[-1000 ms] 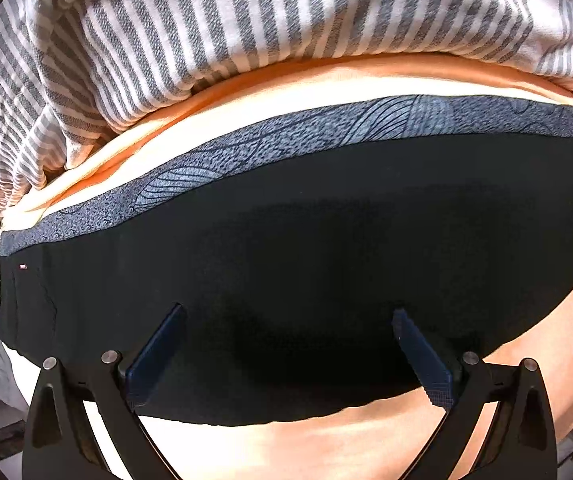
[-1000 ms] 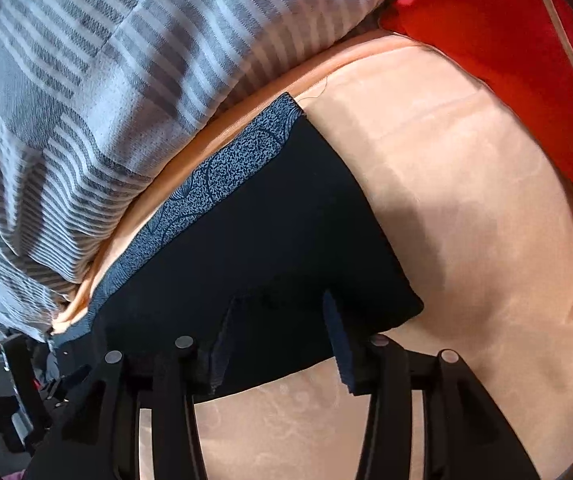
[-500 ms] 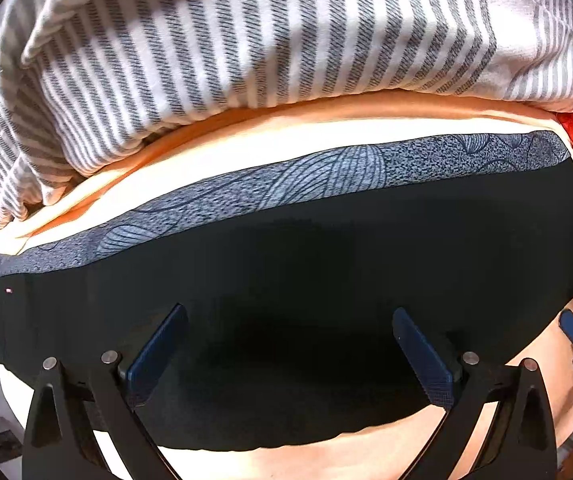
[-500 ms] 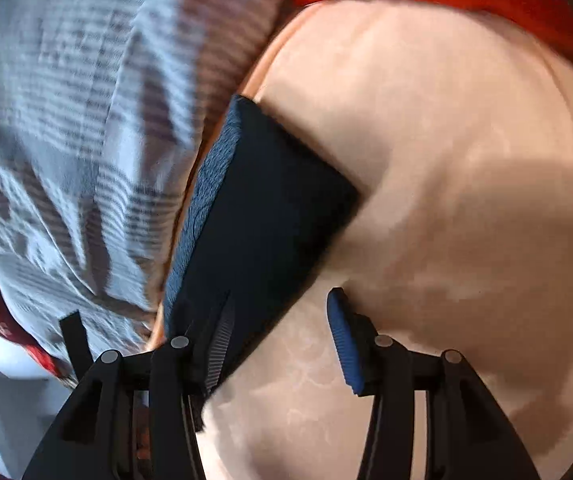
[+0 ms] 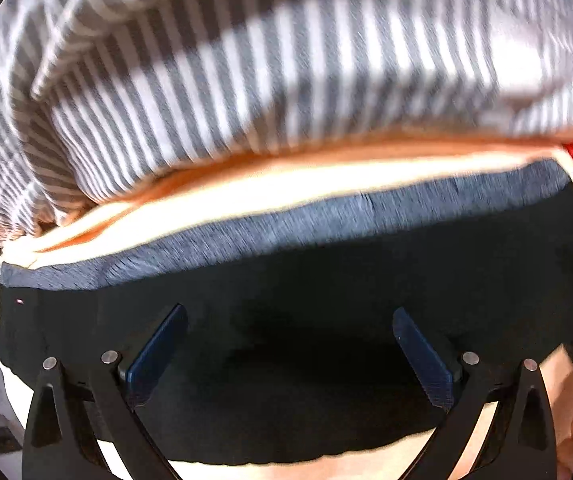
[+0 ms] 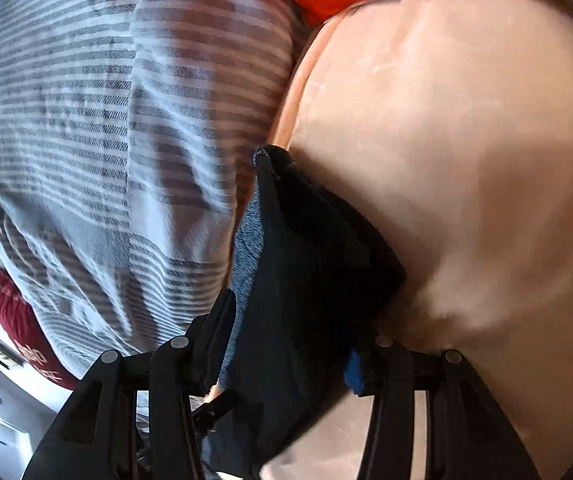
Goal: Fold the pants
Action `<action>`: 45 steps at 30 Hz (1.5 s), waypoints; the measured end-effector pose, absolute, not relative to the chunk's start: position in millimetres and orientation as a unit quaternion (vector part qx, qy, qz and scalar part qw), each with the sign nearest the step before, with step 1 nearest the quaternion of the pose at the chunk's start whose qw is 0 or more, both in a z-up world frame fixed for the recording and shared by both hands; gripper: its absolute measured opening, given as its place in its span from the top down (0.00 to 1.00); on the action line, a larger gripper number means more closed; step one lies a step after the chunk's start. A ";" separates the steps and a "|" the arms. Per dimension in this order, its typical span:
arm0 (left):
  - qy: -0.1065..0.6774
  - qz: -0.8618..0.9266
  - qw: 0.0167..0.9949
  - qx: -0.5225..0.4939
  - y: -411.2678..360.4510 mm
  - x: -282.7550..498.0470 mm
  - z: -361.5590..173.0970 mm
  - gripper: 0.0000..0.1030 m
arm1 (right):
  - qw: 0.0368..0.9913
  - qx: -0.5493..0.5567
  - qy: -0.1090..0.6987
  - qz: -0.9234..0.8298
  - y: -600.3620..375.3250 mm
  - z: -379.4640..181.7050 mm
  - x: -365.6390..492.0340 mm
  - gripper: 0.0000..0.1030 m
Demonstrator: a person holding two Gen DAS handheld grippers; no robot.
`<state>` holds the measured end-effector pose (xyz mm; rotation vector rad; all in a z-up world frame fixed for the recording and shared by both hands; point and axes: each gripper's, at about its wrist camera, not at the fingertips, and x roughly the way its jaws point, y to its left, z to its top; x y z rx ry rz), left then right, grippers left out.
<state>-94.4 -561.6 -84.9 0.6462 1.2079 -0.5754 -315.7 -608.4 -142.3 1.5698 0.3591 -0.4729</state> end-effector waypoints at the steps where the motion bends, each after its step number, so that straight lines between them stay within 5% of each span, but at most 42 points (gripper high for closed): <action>1: 0.547 -0.256 0.743 0.289 -563.8 -89.9 -83.3 0.00 | 0.662 0.705 0.158 -0.200 -610.9 -143.5 -313.2 0.49; 5: 0.546 -0.221 0.766 0.259 -574.9 -60.5 -88.4 0.00 | 0.647 0.725 0.168 -0.163 -614.0 -144.3 -304.0 0.69; 10: 0.558 -0.205 0.754 0.282 -581.1 -54.8 -122.2 0.00 | 0.652 0.722 0.177 -0.147 -612.8 -136.5 -301.2 0.80; 19: 0.557 -0.238 0.752 0.258 -550.8 -70.4 -85.9 0.00 | 0.682 0.701 0.166 -0.125 -604.6 -105.7 -286.6 0.81; 30: 0.592 -0.275 0.722 0.229 -499.5 -108.2 -103.8 0.00 | 0.747 0.625 0.212 -0.081 -564.6 -33.0 -226.9 0.81; 38: 0.575 -0.225 0.757 0.212 -406.5 -38.0 -60.8 0.00 | 0.796 0.524 0.296 -0.061 -490.8 4.3 -140.3 0.81; 45: 0.600 -0.146 0.762 0.194 -310.5 47.4 -74.5 0.00 | 0.798 0.414 0.429 -0.090 -392.5 -35.2 -43.4 0.81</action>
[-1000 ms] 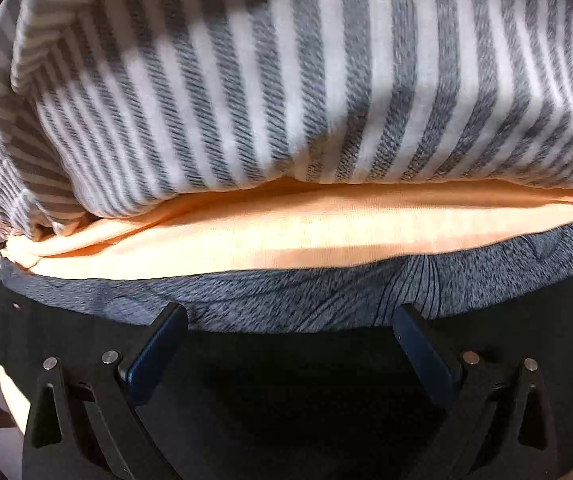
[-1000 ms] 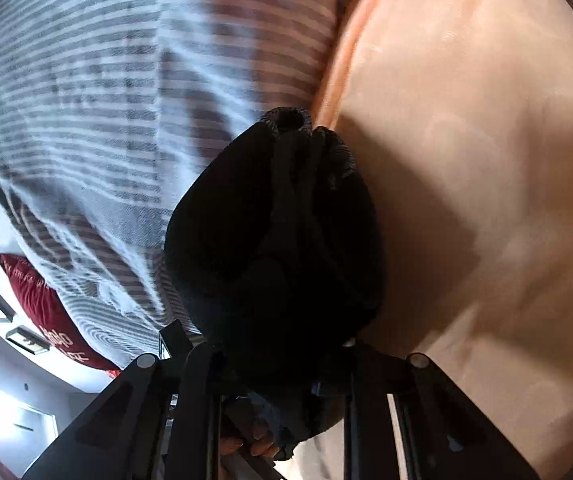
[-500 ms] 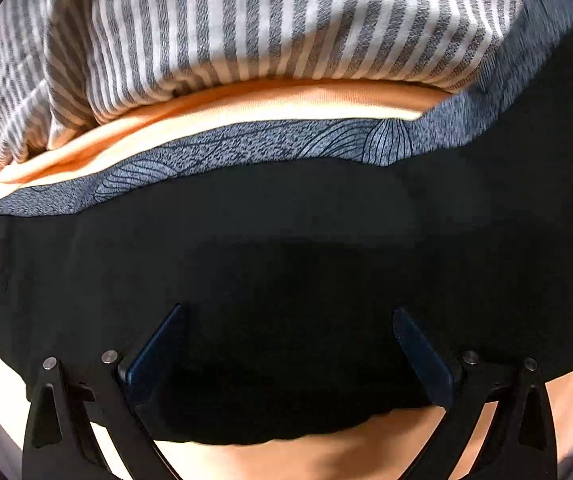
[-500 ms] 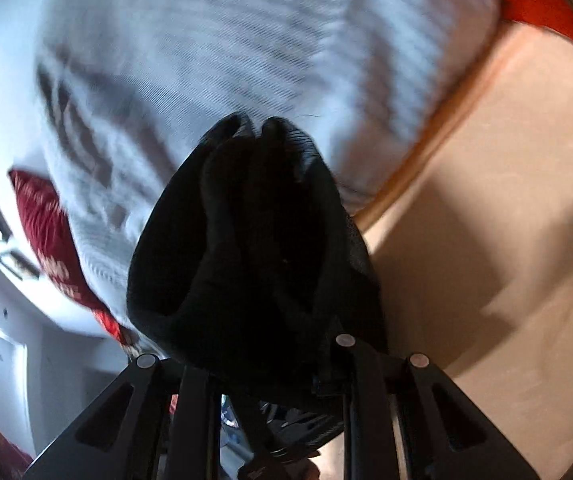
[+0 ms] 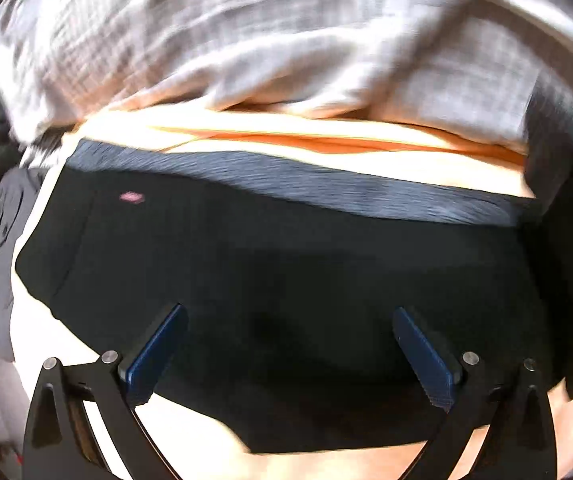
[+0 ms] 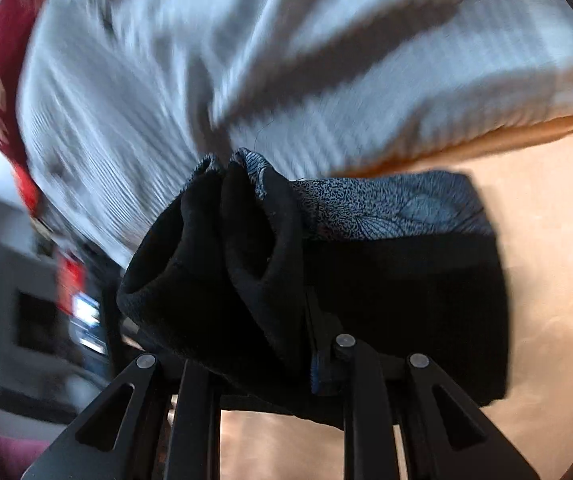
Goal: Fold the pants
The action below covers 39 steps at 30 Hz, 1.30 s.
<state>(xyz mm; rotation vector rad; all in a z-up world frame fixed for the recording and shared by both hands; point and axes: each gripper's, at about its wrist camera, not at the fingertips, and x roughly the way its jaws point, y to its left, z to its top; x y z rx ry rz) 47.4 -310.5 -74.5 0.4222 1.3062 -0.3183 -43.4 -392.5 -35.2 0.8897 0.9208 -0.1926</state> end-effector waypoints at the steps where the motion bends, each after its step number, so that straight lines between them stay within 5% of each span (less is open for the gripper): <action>1: 0.605 -0.141 0.760 0.192 -309.2 50.3 -85.0 0.00 | 0.796 0.392 0.450 -0.101 -379.5 -44.3 -32.3 0.81; 5: 0.614 -0.129 0.755 0.189 -280.8 64.1 -91.8 0.00 | 0.790 0.246 0.538 -0.160 -320.0 -75.5 12.9 0.68; 9: 0.613 -0.123 0.758 0.184 -251.5 86.9 -95.2 0.00 | 0.803 0.141 0.556 -0.162 -272.3 -61.2 29.8 0.39; 15: 0.610 -0.135 0.759 0.185 -250.3 113.7 -95.5 0.00 | 0.825 0.106 0.548 -0.091 -238.1 -19.6 10.8 0.39; 22: 0.605 -0.199 0.742 0.208 -296.2 78.8 -83.9 0.00 | 0.784 0.251 0.544 -0.162 -307.1 -21.2 -45.6 0.42; 38: 0.626 -0.244 0.708 0.217 -326.4 94.8 -132.5 0.00 | 0.832 -0.068 0.543 -0.094 -226.6 -55.8 6.0 0.42; 39: 0.627 -0.244 0.708 0.216 -324.1 95.9 -130.9 0.00 | 0.830 -0.075 0.544 -0.095 -225.9 -59.4 8.5 0.51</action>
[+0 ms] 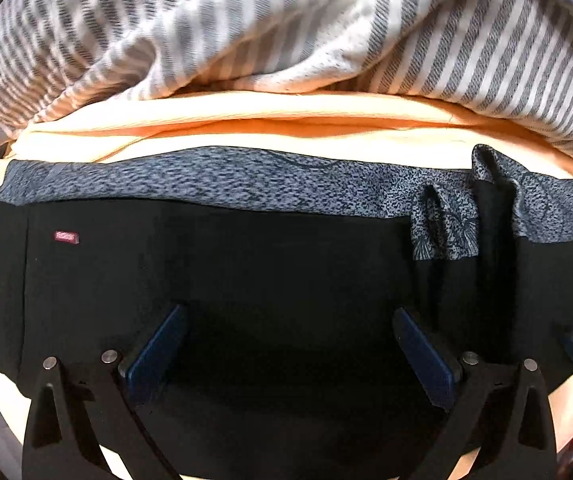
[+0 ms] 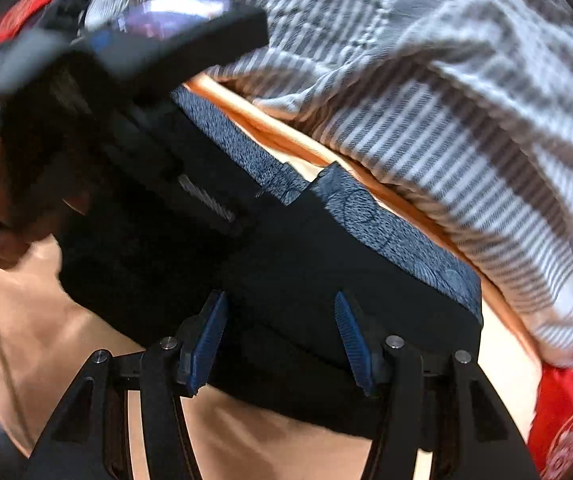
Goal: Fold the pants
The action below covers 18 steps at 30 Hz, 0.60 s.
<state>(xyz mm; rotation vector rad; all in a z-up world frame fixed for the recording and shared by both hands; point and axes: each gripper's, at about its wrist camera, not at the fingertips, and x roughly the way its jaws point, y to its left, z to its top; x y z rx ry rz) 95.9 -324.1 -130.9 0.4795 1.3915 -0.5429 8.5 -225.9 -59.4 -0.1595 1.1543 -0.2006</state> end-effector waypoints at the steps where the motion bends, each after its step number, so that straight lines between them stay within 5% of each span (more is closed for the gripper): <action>1: 0.627 -0.246 0.708 0.215 -321.8 96.8 -129.2 0.00 | 0.829 -0.069 0.548 -0.089 -227.6 -61.5 11.1 0.62; 2: 0.626 -0.243 0.709 0.216 -312.9 104.5 -130.3 0.00 | 0.825 -0.049 0.557 -0.082 -231.4 -62.3 14.1 0.83; 6: 0.626 -0.232 0.714 0.210 -297.7 112.8 -125.5 0.00 | 0.823 0.018 0.562 -0.078 -248.4 -51.8 19.3 0.91; 13: 0.615 -0.224 0.729 0.201 -280.8 119.5 -102.5 0.00 | 0.804 0.050 0.592 -0.036 -231.0 -61.6 -2.2 0.90; 16: 0.604 -0.236 0.732 0.208 -284.4 116.1 -89.4 0.00 | 0.810 0.101 0.576 -0.039 -245.6 -49.2 -10.5 0.81; 18: 0.599 -0.254 0.730 0.208 -294.2 109.2 -78.7 0.00 | 0.813 0.141 0.563 -0.051 -262.2 -36.2 -19.9 0.62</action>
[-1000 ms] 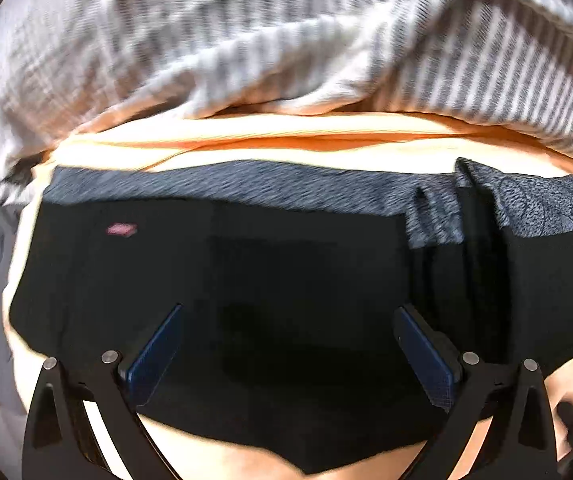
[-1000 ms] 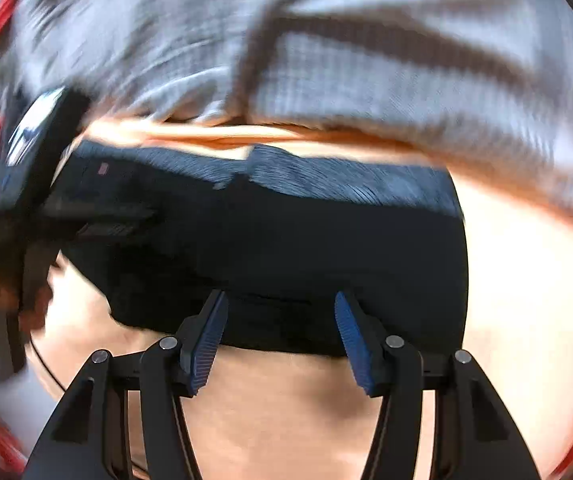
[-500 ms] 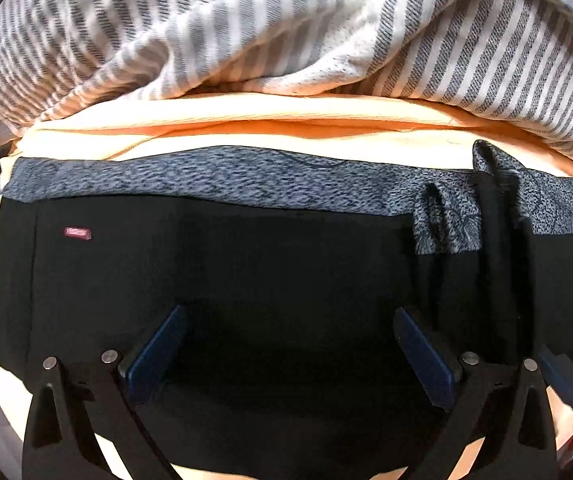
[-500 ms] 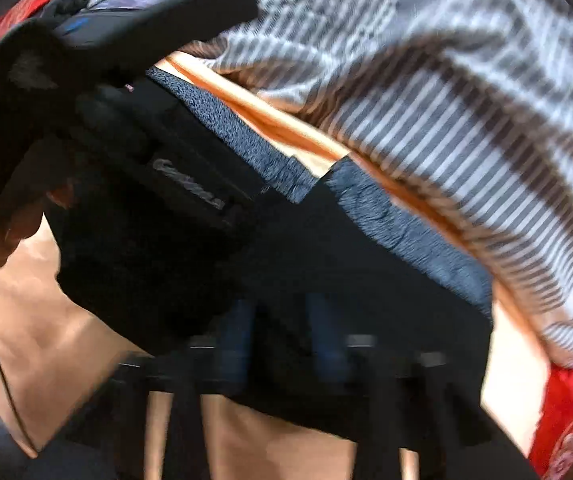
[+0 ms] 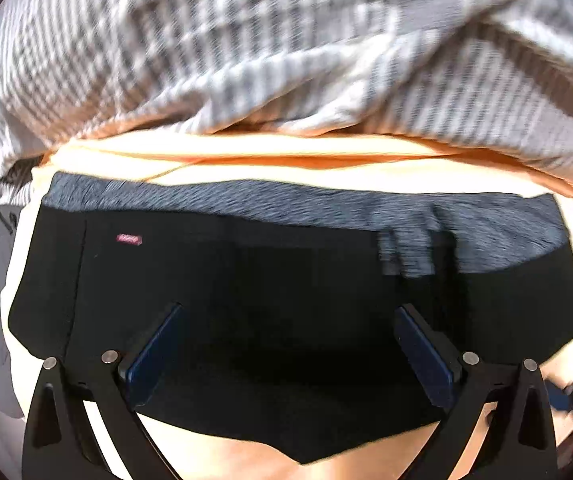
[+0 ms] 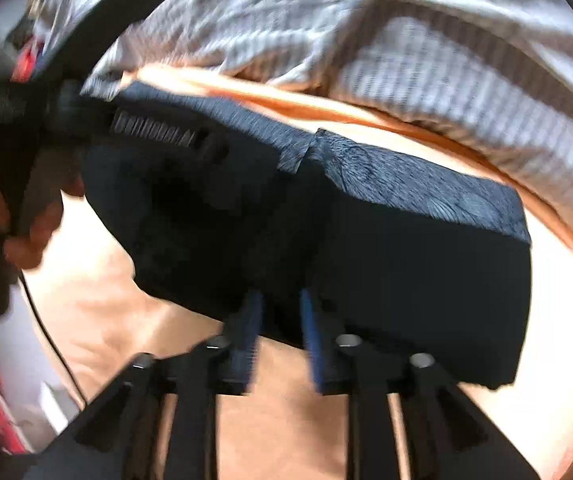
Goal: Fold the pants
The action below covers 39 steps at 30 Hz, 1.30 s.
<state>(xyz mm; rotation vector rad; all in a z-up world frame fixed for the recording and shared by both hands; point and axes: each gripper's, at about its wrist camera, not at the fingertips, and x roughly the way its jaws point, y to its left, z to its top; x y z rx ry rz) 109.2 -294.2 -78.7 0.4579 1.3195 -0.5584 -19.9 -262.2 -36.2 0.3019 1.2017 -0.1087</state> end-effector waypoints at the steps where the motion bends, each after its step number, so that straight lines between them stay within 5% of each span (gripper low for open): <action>1: 0.598 -0.261 0.729 0.207 -298.1 107.1 -74.6 0.00 | 0.816 0.156 0.553 -0.064 -272.3 -29.8 -25.5 0.61; 5: 0.586 -0.317 0.718 0.199 -335.5 87.1 -57.3 0.00 | 0.798 0.260 0.526 -0.138 -334.9 -17.0 -59.0 0.63; 6: 0.586 -0.328 0.714 0.198 -342.4 82.6 -56.3 0.00 | 0.779 0.306 0.525 -0.157 -357.2 -21.3 -71.4 0.73; 8: 0.583 -0.341 0.710 0.198 -357.1 73.4 -57.7 0.00 | 0.757 0.347 0.523 -0.183 -380.8 -27.4 -88.4 0.78; 18: 0.639 -0.293 0.682 0.199 -352.6 52.8 -132.7 0.00 | 0.722 0.414 0.525 -0.176 -408.3 -59.4 -101.0 0.79; 29: 0.640 -0.239 0.688 0.246 -351.3 58.8 -109.1 0.00 | 0.715 0.408 0.545 -0.156 -409.1 -56.7 -105.8 0.78; 31: 0.646 -0.232 0.686 0.242 -332.3 56.7 -100.8 0.00 | 0.716 0.398 0.554 -0.151 -404.6 -53.7 -106.8 0.73; 35: 0.654 -0.207 0.688 0.236 -304.9 50.1 -84.8 0.00 | 0.709 0.388 0.572 -0.139 -390.9 -50.1 -110.8 0.37; 39: 0.670 -0.177 0.691 0.203 -270.9 37.8 -77.2 0.00 | 0.697 0.379 0.597 -0.121 -378.2 -55.3 -116.6 0.36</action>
